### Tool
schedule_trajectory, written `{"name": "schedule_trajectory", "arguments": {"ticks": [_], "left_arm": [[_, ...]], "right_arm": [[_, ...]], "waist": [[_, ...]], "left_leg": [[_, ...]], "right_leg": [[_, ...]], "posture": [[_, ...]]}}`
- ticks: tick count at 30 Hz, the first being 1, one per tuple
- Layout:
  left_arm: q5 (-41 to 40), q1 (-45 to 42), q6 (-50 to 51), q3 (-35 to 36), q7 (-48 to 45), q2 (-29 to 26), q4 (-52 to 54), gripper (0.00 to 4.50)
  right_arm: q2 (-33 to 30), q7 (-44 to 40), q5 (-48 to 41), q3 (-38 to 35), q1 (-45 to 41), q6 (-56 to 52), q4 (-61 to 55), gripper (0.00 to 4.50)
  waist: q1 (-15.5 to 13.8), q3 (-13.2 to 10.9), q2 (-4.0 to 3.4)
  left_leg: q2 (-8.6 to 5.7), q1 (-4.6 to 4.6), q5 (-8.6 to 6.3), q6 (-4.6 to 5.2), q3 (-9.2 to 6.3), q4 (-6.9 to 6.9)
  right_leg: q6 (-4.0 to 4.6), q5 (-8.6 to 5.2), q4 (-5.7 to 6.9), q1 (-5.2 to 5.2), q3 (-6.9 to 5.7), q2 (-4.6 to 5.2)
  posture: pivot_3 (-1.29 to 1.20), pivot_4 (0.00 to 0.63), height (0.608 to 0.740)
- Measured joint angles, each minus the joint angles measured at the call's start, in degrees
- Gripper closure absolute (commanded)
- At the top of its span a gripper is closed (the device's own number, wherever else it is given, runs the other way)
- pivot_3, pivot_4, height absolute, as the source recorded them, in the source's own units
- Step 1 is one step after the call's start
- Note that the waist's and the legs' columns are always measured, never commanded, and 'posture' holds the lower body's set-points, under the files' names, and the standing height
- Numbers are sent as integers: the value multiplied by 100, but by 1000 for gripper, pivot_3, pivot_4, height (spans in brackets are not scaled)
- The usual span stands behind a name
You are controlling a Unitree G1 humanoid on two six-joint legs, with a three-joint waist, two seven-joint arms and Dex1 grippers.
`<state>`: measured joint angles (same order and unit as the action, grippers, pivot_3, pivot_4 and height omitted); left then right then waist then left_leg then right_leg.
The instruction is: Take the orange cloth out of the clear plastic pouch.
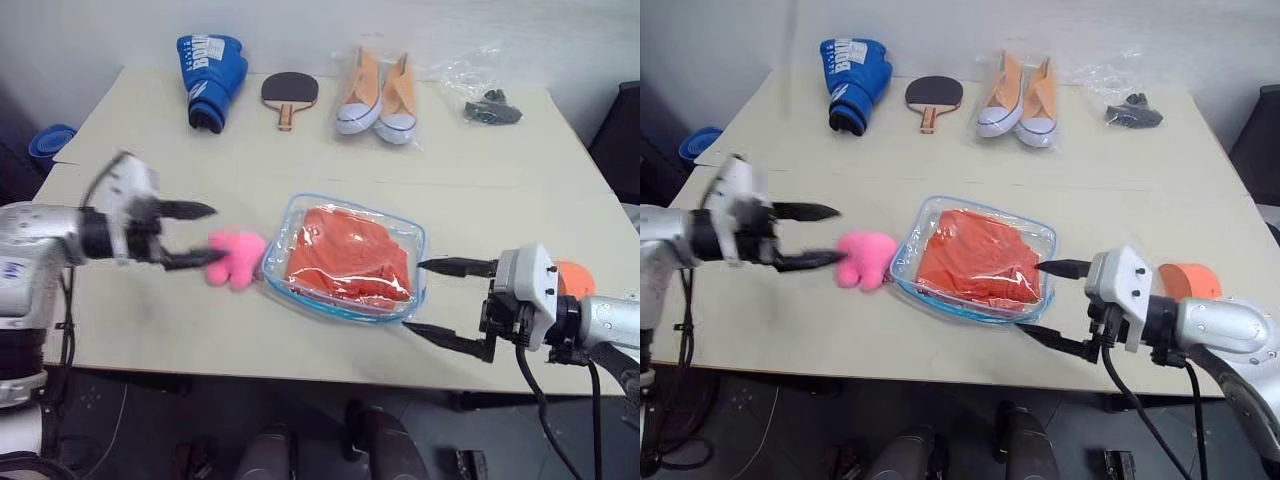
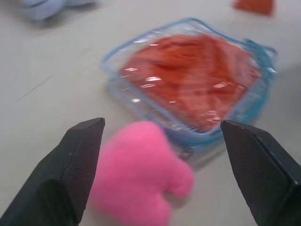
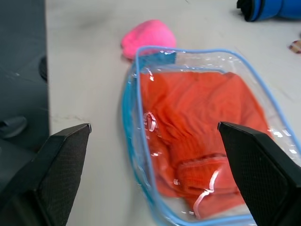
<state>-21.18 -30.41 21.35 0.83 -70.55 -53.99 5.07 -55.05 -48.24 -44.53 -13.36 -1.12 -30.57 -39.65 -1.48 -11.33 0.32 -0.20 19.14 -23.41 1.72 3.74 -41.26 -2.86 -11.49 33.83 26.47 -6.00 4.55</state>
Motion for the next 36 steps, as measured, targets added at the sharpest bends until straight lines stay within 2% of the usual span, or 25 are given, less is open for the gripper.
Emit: {"name": "schedule_trajectory", "arguments": {"ticks": [4, 11, 14, 22, 26, 27, 30, 33, 35, 36], "left_arm": [[942, -25, -1556, -855, -189, 187, -40, 316], [1889, -572, -3339, -1256, 250, 962, -1313, 316], [1914, -636, -3648, -1258, 336, 1141, -1635, 799], [1914, -664, -3914, -1258, 282, 1158, -1762, 3186], [1900, -664, -3891, -1258, 207, 1173, -1785, 4375], [1869, -659, -3801, -1258, 177, 1185, -1776, 4477], [1606, -548, -3149, -1251, -3, 1210, -1662, 4477], [840, -493, -1297, -1025, 331, 1646, -1063, 4477], [560, -560, -517, -985, 587, 1815, -740, 4477], [483, -597, -134, -944, 747, 1890, -632, 4498]], "right_arm": [[46, 173, -70, -6, 133, -213, -137, 0], [197, 524, 86, 54, 269, -289, -383, 0], [252, 655, 188, 55, 369, -315, -446, 0], [353, 791, 313, 69, 466, -318, -524, 0], [353, 790, 425, 176, 494, -318, -529, 0], [353, 788, 433, 182, 495, -318, -529, 0], [353, 785, 438, 182, 488, -318, -529, 0], [418, 800, 338, 176, 396, -348, -533, 0], [422, 819, 279, 175, 348, -353, -565, 0], [423, 835, 268, 176, 348, -366, -578, 179]], "waist": [[20, 0, 0], [-7, 1, 1], [-8, 1, 1], [-5, 1, 1], [-7, 1, 1], [-8, 1, 2], [-2, 1, 2], [-26, 1, 3], [-27, 1, 4], [-22, 2, 4]], "left_leg": [[8, -7, 0, -2, 13, 4], [3, 1, -3, 12, 11, -1], [3, 3, -4, 14, 9, -2], [4, 2, -4, 14, 8, -2], [3, 2, -3, 16, 7, -3], [2, 2, -3, 16, 6, -3], [2, 2, -3, 17, 6, -2], [1, 8, -2, 20, -6, -12], [-1, 6, -2, 22, -6, -12], [-1, 6, -2, 22, -6, -11]], "right_leg": [[7, -2, 7, 3, 8, -13], [2, 1, 4, 3, 3, -11], [1, 1, 3, 3, 0, -11], [1, 1, 5, 3, 1, -12], [1, 1, 4, 3, 0, -12], [1, 1, 4, 2, 0, -12], [1, 1, 5, 2, 0, -18], [-1, 2, 6, 0, -4, -19], [-3, 3, 5, -4, -1, -17], [-3, 4, 5, -4, -1, -16]], "posture": [[0, 150, 740], [0, 150, 740], [0, 150, 740], [0, 150, 740], [0, 150, 740], [0, 150, 740], [0, 150, 740], [0, 150, 740], [0, 150, 740], [0, 150, 740]]}}
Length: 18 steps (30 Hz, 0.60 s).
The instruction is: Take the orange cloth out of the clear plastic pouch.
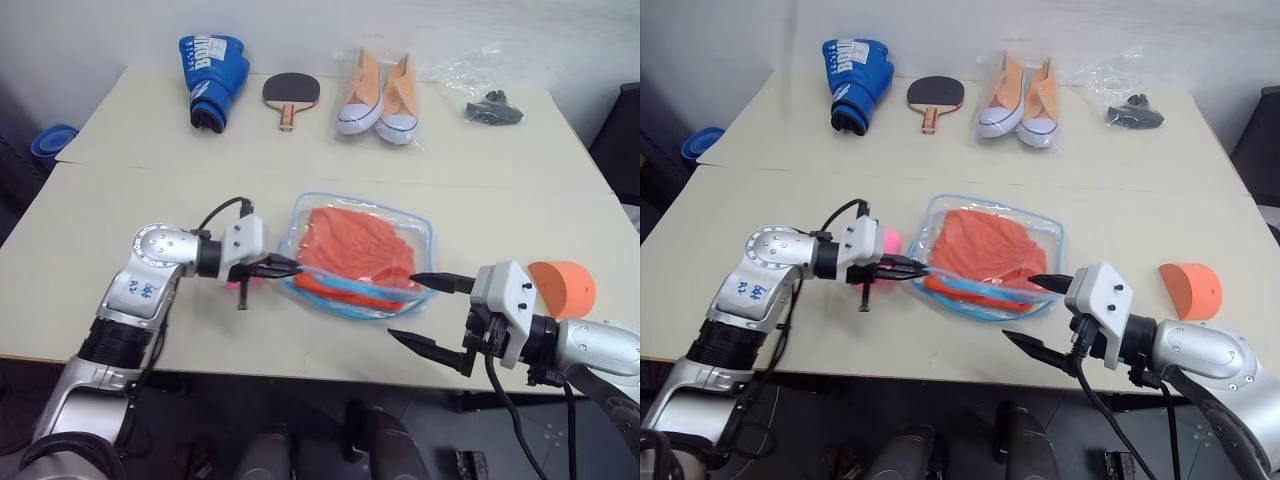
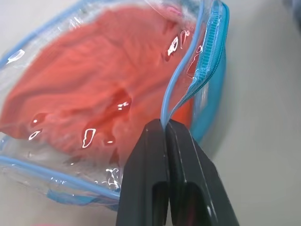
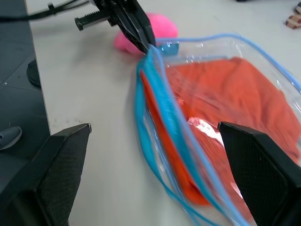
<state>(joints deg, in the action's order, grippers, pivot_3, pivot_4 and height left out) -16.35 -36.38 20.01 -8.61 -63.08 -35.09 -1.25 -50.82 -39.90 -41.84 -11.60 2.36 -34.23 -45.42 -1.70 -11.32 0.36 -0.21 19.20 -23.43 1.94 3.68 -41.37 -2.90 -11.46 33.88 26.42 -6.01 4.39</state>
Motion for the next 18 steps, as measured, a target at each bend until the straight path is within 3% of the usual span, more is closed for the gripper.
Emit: {"name": "schedule_trajectory", "arguments": {"ticks": [3, 8, 13, 16, 18], "left_arm": [[-198, -53, 952, 83, 445, 259, 358, 4500], [-282, -49, 1740, 30, 979, 595, 750, 4500], [-256, -45, 1889, -6, 1263, 738, 757, 4500], [-250, -44, 1892, -54, 1322, 766, 758, 4500], [-250, -44, 1891, -68, 1345, 779, 758, 4500]], "right_arm": [[111, 90, -6, 78, -124, -49, -8, 896], [299, 524, 580, 766, -510, -106, 68, 2545], [364, 965, 1945, 1702, -920, 52, 604, 2545], [423, 1095, 2716, 2126, -1067, 300, 998, 1991], [423, 1128, 3152, 2330, -1107, 472, 1160, 1321]], "waist": [[15, 1, 0], [35, 1, 0], [29, 1, 0], [18, 1, 0], [21, 1, 0]], "left_leg": [[1, -2, 1, -1, 0, 2], [2, -6, 3, -5, 6, 2], [0, -4, 4, -8, 6, 1], [-3, -2, 4, -8, 6, 0], [-2, -2, 5, -9, 6, 0]], "right_leg": [[0, 0, 1, 1, 1, 2], [0, 0, 4, 2, 7, 4], [1, 0, 4, 4, 5, 3], [1, 0, 4, 4, 2, 2], [1, 0, 3, 4, 3, 2]], "posture": [[0, 150, 740], [0, 150, 740], [0, 150, 740], [0, 150, 740], [0, 150, 740]]}}
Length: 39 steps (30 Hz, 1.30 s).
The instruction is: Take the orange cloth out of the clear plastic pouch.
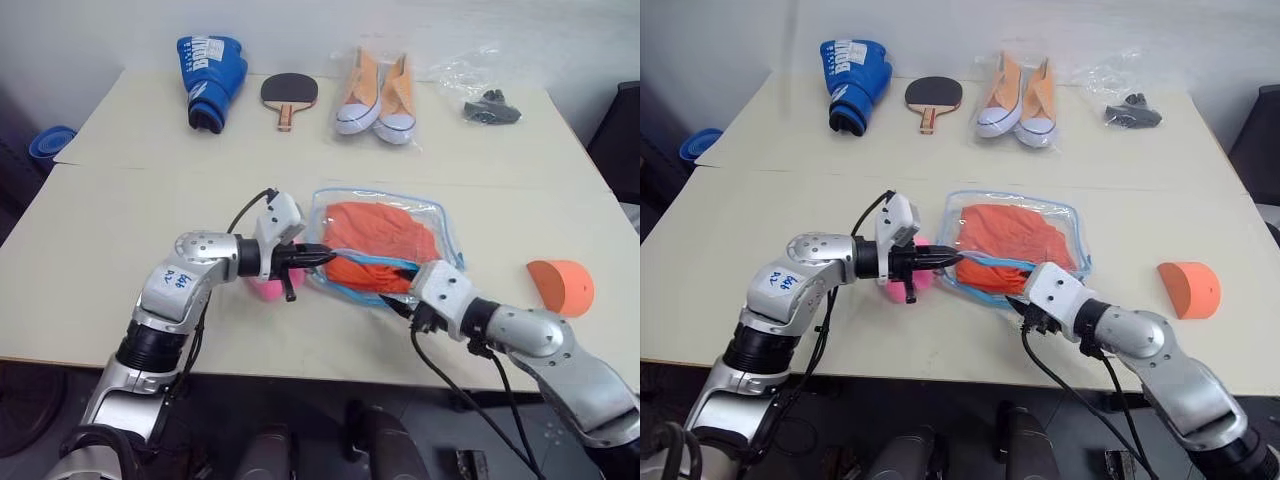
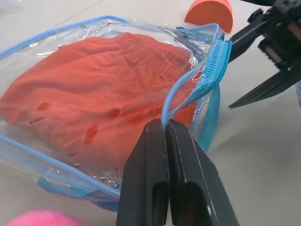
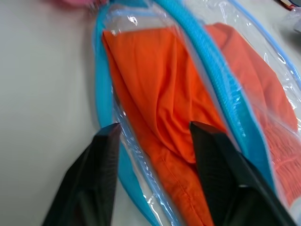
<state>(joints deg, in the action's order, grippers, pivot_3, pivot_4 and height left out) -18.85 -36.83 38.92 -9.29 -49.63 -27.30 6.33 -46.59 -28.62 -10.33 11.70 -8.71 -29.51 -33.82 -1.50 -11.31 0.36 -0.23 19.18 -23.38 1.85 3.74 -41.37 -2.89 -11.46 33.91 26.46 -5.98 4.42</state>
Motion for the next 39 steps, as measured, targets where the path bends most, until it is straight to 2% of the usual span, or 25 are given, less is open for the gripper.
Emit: {"name": "schedule_trajectory", "arguments": {"ticks": [4, 8, 11, 14, 18, 26, 39], "left_arm": [[2, -1, -12, -56, 11, 21, 0, 4500], [2, -4, -23, -79, 13, 30, 0, 4500], [11, -4, -50, -96, 14, 32, 0, 4500], [32, -3, -87, -125, 14, 32, 0, 4500], [83, 47, -154, -154, 13, 26, 2, 4500], [125, 74, -236, -188, 12, 22, 2, 4500], [162, 67, -304, -197, 9, 21, -10, 4500]], "right_arm": [[100, 84, 776, 380, -212, 215, 279, 33], [282, 99, 1294, 602, -339, 347, 541, 33], [667, 120, 1355, 595, -391, 349, 706, 33], [849, 66, 1311, 531, -403, 349, 713, 900], [1037, -174, 968, 262, -350, 309, 659, 2311], [1122, -231, 1042, 169, -359, 272, 699, 2311], [789, -312, 2324, 469, -460, 1235, 1197, 2311]], "waist": [[12, 0, 0], [15, 0, 0], [16, 0, -1], [18, 0, -1], [12, 0, -1], [17, 0, -1], [18, 0, -1]], "left_leg": [[2, -1, 3, -5, 1, 0], [2, -1, 4, -7, 1, 1], [3, -1, 5, -9, 1, 1], [2, 0, 5, -9, 0, 1], [1, 0, 5, -9, -2, 1], [1, -1, 5, -8, 0, 1], [1, 0, 5, -8, -1, 2]], "right_leg": [[0, 0, 0, 0, 0, 0], [0, 0, 0, 1, 0, 0], [0, 0, 0, 1, -1, -1], [0, 0, 0, 1, -1, -1], [0, 0, 0, 0, -3, -2], [0, 0, 1, 0, -1, -2], [0, 0, 0, 1, -1, -1]], "posture": [[0, 150, 740], [0, 150, 740], [0, 150, 740], [0, 150, 740], [0, 150, 740], [0, 150, 740], [0, 150, 740]]}}
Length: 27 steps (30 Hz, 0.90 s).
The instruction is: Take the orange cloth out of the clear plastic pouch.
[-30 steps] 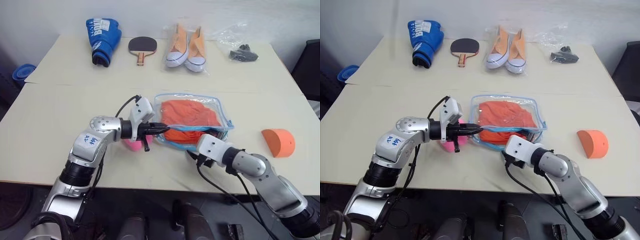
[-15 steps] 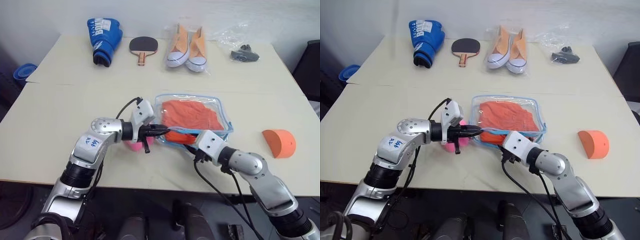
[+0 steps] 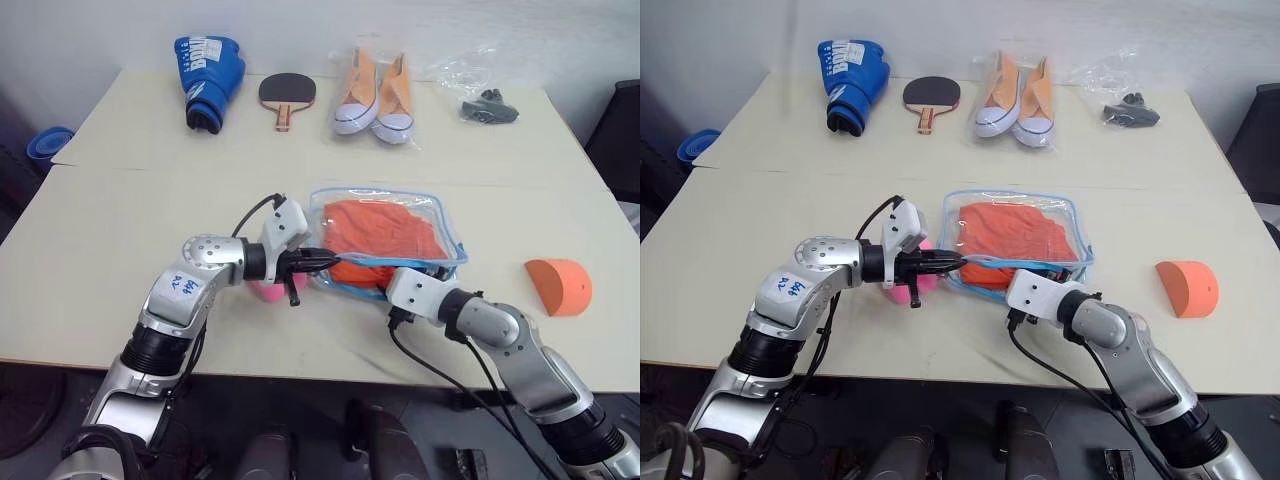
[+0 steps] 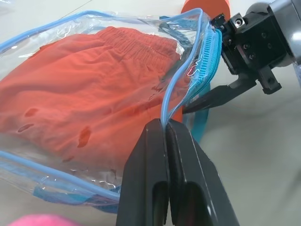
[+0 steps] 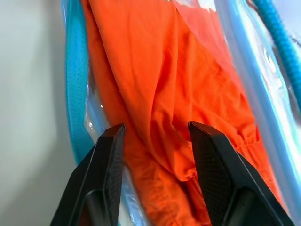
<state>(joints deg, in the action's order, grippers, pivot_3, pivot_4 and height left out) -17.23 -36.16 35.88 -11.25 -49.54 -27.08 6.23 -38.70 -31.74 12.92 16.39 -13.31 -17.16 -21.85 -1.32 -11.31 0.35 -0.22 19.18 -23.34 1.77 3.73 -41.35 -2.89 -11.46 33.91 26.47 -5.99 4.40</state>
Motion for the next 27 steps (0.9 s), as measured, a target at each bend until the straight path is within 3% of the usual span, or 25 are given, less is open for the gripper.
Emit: {"name": "schedule_trajectory", "arguments": {"ticks": [27], "left_arm": [[53, -145, -36, 9, 31, 45, -65, 4500]], "right_arm": [[-427, -541, 1173, 66, -197, 1088, 402, 2311]], "waist": [[-5, 0, 0]], "left_leg": [[0, -1, 1, -1, -1, -1]], "right_leg": [[0, 0, -1, -2, -1, 1]], "posture": [[0, 150, 740]]}}
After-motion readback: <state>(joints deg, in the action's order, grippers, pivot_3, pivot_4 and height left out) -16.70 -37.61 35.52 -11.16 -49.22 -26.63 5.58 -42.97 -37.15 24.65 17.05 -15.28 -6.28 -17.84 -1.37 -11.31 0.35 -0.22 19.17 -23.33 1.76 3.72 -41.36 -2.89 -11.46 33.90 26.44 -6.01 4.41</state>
